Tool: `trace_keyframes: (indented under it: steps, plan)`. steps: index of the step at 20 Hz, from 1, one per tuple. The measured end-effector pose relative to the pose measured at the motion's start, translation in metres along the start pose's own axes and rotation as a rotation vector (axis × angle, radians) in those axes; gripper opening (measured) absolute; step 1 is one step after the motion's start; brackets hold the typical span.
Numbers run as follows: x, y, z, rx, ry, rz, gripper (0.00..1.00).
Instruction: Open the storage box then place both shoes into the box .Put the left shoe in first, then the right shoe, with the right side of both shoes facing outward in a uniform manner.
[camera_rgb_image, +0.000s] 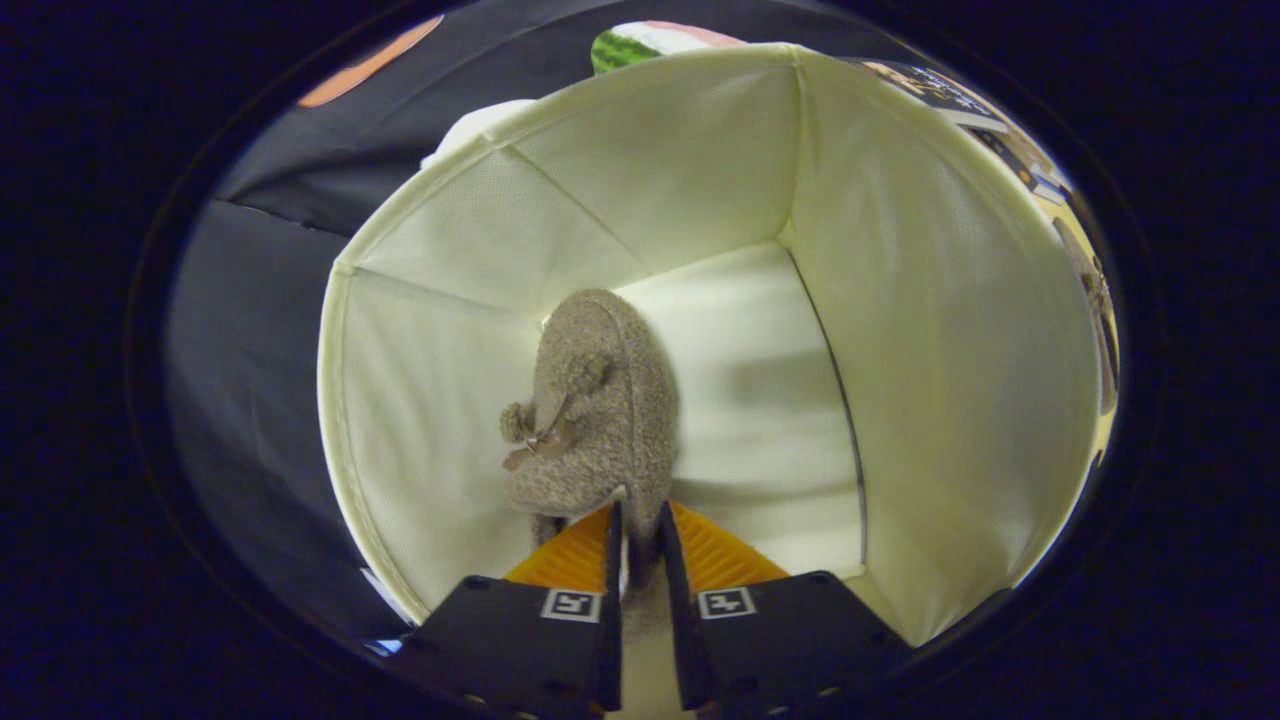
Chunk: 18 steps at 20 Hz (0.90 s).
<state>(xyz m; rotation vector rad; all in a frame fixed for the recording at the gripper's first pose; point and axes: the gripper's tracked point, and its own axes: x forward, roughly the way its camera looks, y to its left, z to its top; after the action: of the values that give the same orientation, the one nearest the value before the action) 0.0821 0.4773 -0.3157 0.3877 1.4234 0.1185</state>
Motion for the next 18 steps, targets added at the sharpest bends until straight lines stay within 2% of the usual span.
trace_keyframes:
  steps: [4,8,10,13,15,18]
  plan:
    - [-0.025,0.001,0.0,-0.05,-0.038,0.021,0.55]
    - [-0.082,0.003,0.004,-0.13,-0.159,0.078,0.91]
    - [-0.118,-0.004,0.006,-0.216,-0.247,0.095,0.96]
    - [-0.18,-0.031,0.028,-0.321,-0.457,0.084,0.96]
    - [-0.216,-0.06,0.04,-0.34,-0.568,0.071,0.96]
    - [-0.258,-0.126,0.046,-0.298,-0.638,0.039,0.96]
